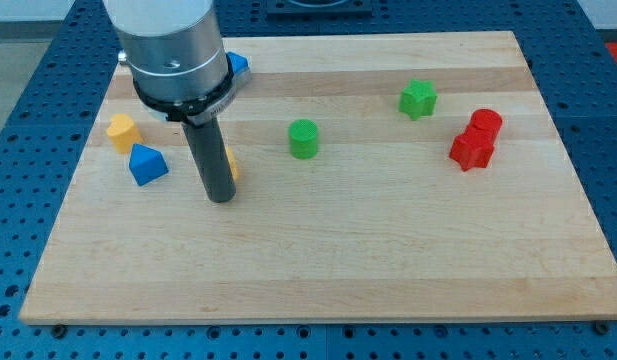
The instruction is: Push the yellow hexagon to the yellow heart
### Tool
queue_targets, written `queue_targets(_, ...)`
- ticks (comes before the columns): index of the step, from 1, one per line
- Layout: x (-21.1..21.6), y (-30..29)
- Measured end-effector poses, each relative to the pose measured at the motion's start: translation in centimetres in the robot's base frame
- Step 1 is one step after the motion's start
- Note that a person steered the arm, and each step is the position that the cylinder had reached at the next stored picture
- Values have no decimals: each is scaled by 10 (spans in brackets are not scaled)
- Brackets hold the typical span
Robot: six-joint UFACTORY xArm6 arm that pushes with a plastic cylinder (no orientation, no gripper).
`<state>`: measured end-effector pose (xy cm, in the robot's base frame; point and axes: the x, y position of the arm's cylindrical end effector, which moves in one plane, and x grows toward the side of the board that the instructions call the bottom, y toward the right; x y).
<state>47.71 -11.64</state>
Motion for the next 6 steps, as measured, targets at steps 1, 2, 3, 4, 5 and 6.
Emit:
queue_targets(1, -28, -16)
queue_targets(2, -35, -7)
queue_targets(3, -57, -1)
queue_targets(4, -74, -18)
queue_targets(5, -79, 36)
queue_targets(6, -112, 25)
